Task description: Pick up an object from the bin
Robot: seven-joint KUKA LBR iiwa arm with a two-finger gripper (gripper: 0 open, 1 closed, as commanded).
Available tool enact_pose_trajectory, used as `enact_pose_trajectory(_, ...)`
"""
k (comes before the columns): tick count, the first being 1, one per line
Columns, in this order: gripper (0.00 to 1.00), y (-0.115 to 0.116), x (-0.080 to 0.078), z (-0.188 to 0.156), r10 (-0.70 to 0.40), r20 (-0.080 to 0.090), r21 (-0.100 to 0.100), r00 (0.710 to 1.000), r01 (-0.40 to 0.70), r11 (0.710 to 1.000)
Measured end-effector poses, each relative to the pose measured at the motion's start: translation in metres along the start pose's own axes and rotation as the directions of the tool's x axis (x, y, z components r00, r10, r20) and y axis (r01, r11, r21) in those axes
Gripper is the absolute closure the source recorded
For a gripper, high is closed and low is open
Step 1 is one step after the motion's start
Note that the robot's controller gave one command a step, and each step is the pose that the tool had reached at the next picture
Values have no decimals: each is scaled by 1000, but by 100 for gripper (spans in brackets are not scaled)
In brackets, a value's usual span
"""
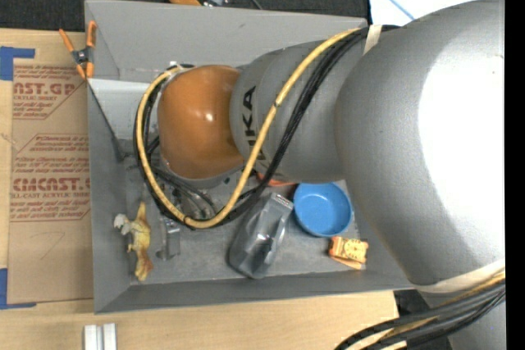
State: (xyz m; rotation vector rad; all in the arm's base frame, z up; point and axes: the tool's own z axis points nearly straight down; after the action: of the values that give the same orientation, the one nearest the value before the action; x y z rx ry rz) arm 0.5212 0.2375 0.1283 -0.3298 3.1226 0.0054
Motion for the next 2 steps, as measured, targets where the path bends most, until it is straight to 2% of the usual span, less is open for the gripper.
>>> enact_pose_trajectory(1,0,8,-1,22,-507,-3,-2,862,507,862)
enact_pose_trajectory(2,0,8,-1,58,-525,4,1,851,525,851)
